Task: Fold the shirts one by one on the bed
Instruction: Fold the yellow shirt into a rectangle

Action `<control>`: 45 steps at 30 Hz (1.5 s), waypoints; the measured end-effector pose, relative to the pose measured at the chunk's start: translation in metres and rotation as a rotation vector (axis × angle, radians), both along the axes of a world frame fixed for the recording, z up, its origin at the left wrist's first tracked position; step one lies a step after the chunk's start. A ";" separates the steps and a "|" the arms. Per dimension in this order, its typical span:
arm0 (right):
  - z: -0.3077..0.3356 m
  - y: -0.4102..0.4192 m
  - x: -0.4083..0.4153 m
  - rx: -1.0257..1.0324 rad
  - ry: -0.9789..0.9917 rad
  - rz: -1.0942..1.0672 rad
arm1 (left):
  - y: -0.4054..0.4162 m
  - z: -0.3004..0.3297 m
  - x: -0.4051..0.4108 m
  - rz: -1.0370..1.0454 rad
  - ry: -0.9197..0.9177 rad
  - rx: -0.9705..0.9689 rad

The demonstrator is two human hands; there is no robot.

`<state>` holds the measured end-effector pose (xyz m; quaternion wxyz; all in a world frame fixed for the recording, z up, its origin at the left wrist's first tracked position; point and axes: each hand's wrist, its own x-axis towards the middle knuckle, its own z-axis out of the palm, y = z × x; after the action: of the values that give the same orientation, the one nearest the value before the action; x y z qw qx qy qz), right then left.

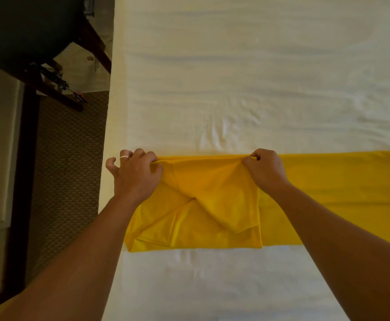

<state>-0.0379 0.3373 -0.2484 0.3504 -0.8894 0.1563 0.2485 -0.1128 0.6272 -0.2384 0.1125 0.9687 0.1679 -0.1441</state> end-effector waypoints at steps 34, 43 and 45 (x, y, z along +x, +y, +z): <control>-0.022 -0.070 -0.068 -0.347 -0.416 0.813 | -0.150 -0.007 -0.051 -0.325 -0.006 0.199; -0.009 -0.242 -0.017 -0.460 -0.411 0.729 | -0.350 -0.011 -0.060 -0.449 0.036 0.036; -0.007 -0.276 -0.002 -0.490 -0.414 0.694 | -0.396 -0.008 -0.055 -0.467 0.066 -0.031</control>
<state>-0.0396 0.0613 -0.2557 0.0501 -0.9764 -0.1693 0.1241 -0.1678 0.2317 -0.2469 0.0851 0.9742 -0.0595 -0.2005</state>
